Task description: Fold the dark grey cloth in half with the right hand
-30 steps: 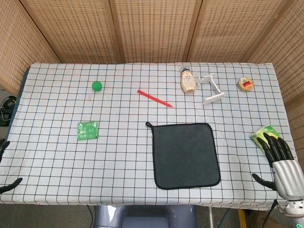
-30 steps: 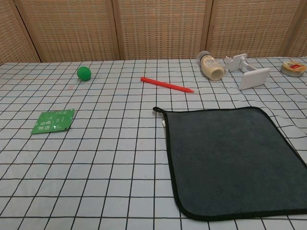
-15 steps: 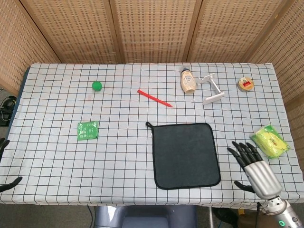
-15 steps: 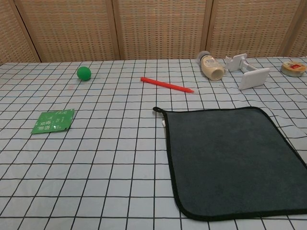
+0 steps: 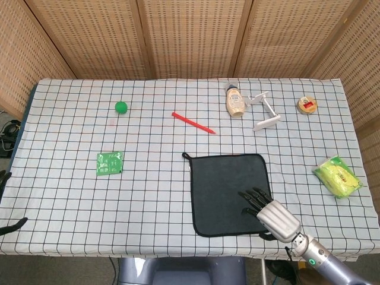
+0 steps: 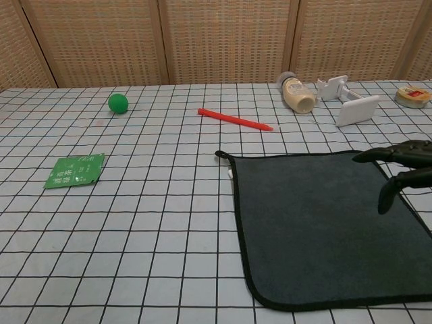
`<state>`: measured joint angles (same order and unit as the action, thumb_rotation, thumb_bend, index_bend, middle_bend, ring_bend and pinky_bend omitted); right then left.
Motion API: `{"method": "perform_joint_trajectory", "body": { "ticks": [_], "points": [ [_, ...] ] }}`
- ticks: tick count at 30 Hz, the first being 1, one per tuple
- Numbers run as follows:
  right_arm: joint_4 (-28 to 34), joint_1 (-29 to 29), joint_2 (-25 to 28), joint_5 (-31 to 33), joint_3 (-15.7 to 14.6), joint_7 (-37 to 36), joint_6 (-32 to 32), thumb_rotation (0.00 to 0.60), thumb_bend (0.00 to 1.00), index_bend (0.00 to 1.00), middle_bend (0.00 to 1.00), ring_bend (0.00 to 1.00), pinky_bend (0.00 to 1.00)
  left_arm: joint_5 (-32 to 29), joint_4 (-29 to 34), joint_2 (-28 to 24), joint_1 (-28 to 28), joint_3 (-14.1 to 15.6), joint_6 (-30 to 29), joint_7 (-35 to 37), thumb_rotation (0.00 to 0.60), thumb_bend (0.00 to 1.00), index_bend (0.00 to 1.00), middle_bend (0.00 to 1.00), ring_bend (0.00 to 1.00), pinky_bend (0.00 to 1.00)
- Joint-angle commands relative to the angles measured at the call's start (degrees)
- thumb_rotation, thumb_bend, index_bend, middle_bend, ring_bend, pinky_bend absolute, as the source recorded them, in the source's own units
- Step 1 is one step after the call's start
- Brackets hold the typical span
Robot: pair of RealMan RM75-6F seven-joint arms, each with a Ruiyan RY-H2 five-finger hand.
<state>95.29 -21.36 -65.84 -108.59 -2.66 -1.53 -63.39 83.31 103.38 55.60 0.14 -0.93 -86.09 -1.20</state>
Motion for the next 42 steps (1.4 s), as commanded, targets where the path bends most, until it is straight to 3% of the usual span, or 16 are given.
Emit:
{"method": "perform_joint_trajectory", "body": {
  "ticks": [1,11,42],
  "points": [
    [-0.92,-1.37,-2.25,1.29,-0.29,1.37,2.42,0.6,0.36,0.39,0.0,0.0,0.0,-0.33,-0.06,0.16,-0.18,-0.1,0.33,-0.3,0.6,0.0,0.0,0.0,0.0,0.0],
    [-5.68,-3.01,-8.34,2.25,-1.28,6.71,5.72,0.6,0.44,0.42,0.0,0.0,0.0,-0.92,-0.04,0.72,-0.62,-0.06,1.2,-1.62,0.6,0.0,0.0,0.0,0.0,0.0],
    [-15.35,-3.63,-16.06,1.42,-5.4,11.44,2.04,0.6,0.44,0.43,0.0,0.0,0.0,-0.98,0.04,0.76,-0.75,0.18,1.52,-1.38,0.6,0.0,0.0,0.0,0.0,0.0]
  ]
}}
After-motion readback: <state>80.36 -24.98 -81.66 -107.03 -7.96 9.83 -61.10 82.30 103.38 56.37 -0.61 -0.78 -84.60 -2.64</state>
